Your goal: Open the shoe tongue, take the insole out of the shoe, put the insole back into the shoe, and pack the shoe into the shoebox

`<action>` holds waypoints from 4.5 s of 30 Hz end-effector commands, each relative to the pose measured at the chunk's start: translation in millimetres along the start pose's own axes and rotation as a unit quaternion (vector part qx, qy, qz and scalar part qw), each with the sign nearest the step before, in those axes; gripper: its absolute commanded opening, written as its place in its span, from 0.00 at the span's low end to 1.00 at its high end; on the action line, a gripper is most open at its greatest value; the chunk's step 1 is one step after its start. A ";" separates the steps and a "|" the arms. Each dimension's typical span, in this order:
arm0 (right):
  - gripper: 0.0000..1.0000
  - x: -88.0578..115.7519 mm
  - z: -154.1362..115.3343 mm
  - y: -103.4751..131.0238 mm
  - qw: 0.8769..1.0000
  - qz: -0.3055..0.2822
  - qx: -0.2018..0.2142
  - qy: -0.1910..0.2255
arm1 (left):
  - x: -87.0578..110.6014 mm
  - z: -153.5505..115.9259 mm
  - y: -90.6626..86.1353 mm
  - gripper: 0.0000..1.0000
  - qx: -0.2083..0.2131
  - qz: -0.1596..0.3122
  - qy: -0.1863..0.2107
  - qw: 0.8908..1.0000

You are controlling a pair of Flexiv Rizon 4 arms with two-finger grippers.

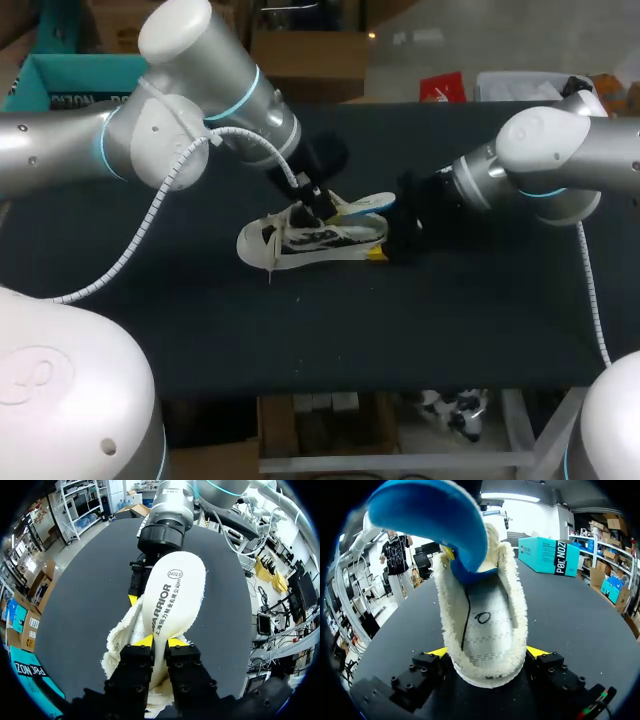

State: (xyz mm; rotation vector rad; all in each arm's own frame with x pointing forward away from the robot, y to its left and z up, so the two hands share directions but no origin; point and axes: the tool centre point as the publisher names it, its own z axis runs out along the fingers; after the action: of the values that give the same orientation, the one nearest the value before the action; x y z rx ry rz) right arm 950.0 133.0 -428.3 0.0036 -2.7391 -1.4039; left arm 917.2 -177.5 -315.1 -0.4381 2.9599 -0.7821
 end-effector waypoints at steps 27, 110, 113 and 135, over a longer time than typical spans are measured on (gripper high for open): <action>1.00 14.5 -96.9 40.2 0.987 0.018 0.147 -0.061 | 46.0 -132.6 -51.2 0.00 0.171 0.078 0.231 0.955; 0.00 21.0 -34.9 116.5 0.866 0.269 0.387 -0.169 | -21.3 -168.4 71.1 0.00 0.150 0.012 0.254 0.955; 0.00 28.4 -37.9 118.7 0.860 0.312 0.353 -0.196 | -28.2 -166.4 55.4 0.00 0.153 0.038 0.269 0.950; 0.00 50.6 -17.6 106.1 0.796 0.511 0.152 -0.289 | -64.9 -149.3 -8.7 0.00 0.144 0.151 0.352 0.912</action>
State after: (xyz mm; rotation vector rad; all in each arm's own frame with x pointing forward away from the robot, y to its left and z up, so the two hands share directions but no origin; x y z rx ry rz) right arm 904.8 186.5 -321.4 -1.7493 -2.4621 -0.4059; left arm 956.8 -94.3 -180.3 0.2313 3.1350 -1.4898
